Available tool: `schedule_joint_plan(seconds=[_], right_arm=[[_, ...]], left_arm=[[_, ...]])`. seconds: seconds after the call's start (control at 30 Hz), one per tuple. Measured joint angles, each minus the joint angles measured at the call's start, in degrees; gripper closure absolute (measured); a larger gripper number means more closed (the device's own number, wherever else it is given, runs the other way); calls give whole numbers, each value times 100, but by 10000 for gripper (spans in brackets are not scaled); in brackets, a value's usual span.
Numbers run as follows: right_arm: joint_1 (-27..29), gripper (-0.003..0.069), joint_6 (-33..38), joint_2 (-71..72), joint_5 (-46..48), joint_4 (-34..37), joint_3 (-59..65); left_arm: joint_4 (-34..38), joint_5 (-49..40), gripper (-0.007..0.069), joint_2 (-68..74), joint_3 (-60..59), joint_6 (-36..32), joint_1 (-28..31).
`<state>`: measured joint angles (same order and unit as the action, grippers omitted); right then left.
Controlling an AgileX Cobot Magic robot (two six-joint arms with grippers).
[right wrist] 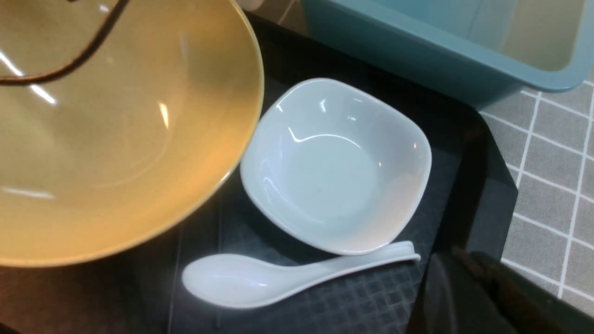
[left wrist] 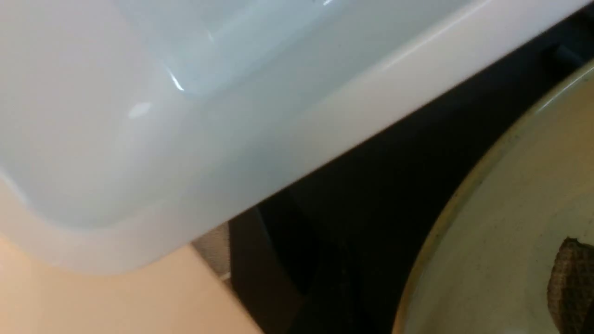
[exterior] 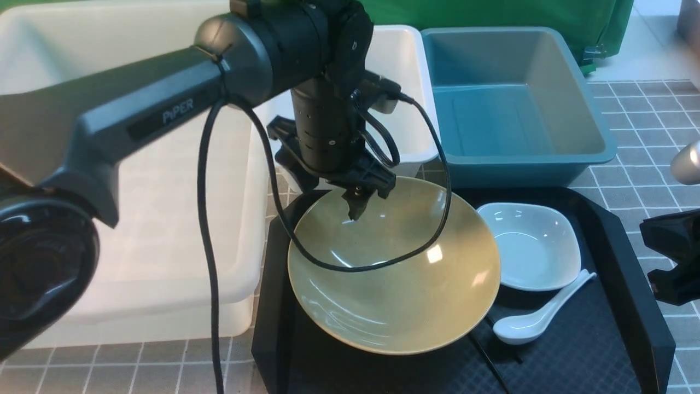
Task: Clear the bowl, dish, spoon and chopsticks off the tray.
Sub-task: Use the left arm to grab the yellow noodle bowl on the left
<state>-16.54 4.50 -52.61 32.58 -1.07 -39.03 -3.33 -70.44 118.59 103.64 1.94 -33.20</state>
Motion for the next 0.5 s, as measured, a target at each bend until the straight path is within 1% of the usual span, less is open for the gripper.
schedule_joint_plan(seconds=[0.13, 0.17, 0.3, 0.33, 0.37, 0.4, 0.43, 0.5], right_arm=[[0, 618, -12, 0, 5, 0, 0], [0, 618, -12, 0, 5, 0, 0], [0, 617, -12, 0, 5, 0, 0], [0, 617, -16, 0, 5, 0, 0], [0, 617, -16, 0, 5, 0, 0], [0, 616, -16, 0, 5, 0, 0], [0, 615, -16, 0, 5, 0, 0], [0, 615, -16, 0, 5, 0, 0]], left_arm=[[333, 0, 131, 102, -6, -92, 0], [430, 6, 155, 160, -6, -194, 0], [441, 10, 214, 286, -6, -194, 0], [413, 10, 241, 344, -6, -253, 0], [396, 18, 292, 402, -6, -312, 0], [385, 21, 306, 417, -6, -333, 0], [333, 21, 351, 463, -6, -419, 0], [408, -49, 408, 464, 0, -619, 0]])
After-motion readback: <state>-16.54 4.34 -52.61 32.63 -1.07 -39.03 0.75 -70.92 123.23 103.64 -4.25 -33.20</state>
